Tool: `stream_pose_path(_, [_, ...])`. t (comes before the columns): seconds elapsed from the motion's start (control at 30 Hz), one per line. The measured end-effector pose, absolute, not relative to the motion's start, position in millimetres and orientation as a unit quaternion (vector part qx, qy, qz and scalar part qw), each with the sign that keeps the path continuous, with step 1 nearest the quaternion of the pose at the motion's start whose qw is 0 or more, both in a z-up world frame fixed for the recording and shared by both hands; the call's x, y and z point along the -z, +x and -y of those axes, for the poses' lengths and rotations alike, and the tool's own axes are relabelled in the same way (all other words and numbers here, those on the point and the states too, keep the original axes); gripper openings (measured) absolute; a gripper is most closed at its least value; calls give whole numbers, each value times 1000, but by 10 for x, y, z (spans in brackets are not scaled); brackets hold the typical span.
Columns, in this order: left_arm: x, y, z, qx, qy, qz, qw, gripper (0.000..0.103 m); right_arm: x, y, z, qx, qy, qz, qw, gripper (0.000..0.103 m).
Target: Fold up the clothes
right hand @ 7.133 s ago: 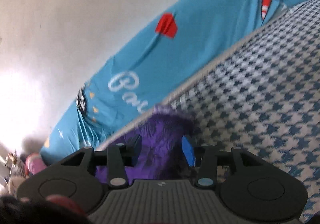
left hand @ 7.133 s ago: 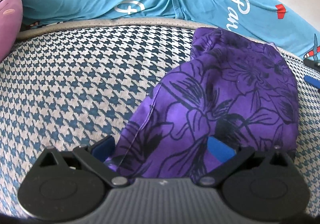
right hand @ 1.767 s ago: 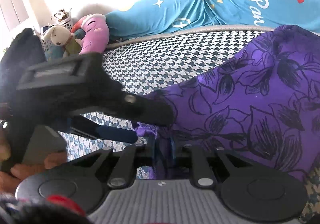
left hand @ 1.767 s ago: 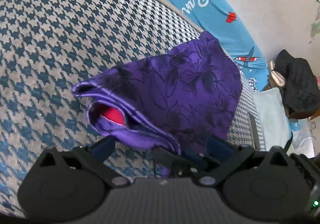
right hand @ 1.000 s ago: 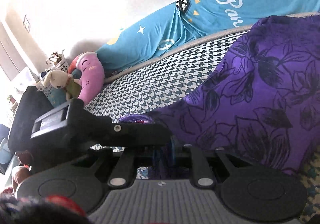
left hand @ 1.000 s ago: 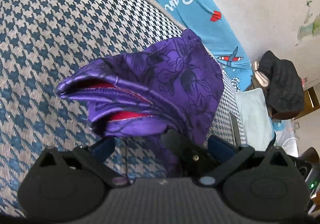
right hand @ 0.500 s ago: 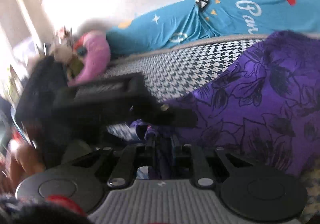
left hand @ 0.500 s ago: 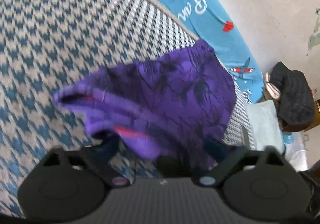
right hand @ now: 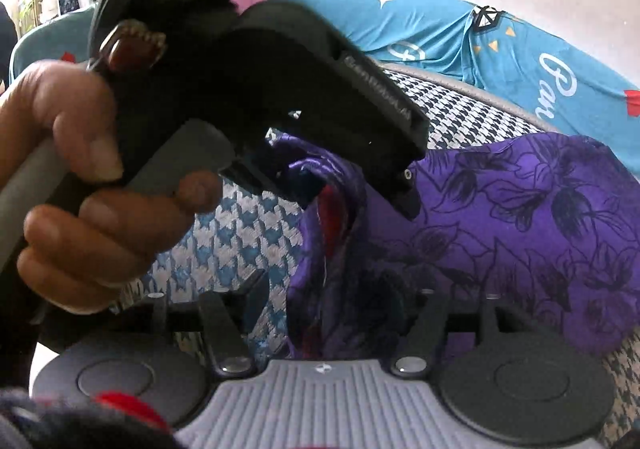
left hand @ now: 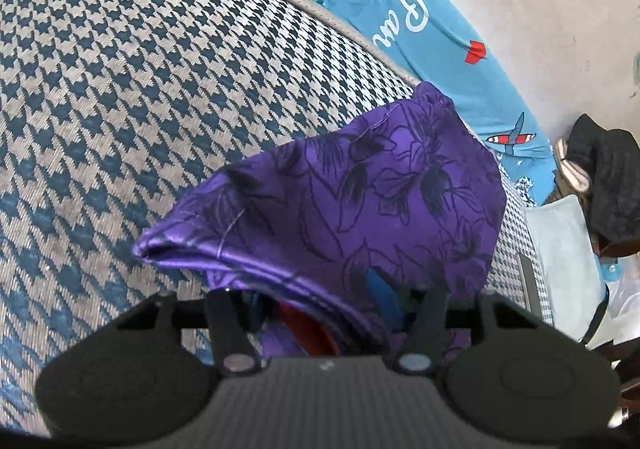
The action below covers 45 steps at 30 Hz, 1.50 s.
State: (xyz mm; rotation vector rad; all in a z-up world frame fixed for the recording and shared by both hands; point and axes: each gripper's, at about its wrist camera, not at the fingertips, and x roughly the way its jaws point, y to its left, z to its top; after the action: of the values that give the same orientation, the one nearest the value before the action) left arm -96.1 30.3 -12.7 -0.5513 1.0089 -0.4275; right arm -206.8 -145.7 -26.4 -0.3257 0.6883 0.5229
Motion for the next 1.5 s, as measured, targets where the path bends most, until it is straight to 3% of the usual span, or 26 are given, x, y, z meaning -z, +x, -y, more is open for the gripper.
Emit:
stream_pose_path(0.07, [132,-930,-274,200,-257,-474,818,51,281,-2073,1441,-245,-168,-327,897,60])
stream_pose_path(0.17, [140,-890,-242,204,-258,-476,816,59,301,-2056,1458,-227,-174,-326,901,58])
stream_pose_path(0.23, [143,-860,-219,210,-262,-476,813,69,306,-2035,1485,-221,-172,-327,903,47])
stream_pose_path(0.3, [149,-832,-194,216,-260,-478,811,73,295,-2021,1511,-220,-165,-328,904,34])
stream_pose_path(0.37, [151,-813,-164,218,-250,-480,812,70,279,-2007,1537,-218,-161,-327,905,22])
stream_pose_path(0.4, [147,-808,-154,217,-241,-481,815,61,271,-1998,1550,-218,-158,-327,906,19])
stream_pose_path(0.43, [137,-803,-141,213,-230,-482,818,48,264,-1987,1557,-219,-154,-328,906,18])
stream_pose_path(0.53, [125,-772,-151,201,-211,-486,824,27,240,-1950,1557,-225,-137,-330,906,16])
stream_pose_path(0.63, [88,-747,-208,193,-211,-478,830,16,187,-1939,1534,-235,-128,-320,909,15])
stream_pose_path(1.5, [-460,-302,-1324,139,-213,-437,863,15,-129,-1300,703,-324,34,-289,900,15])
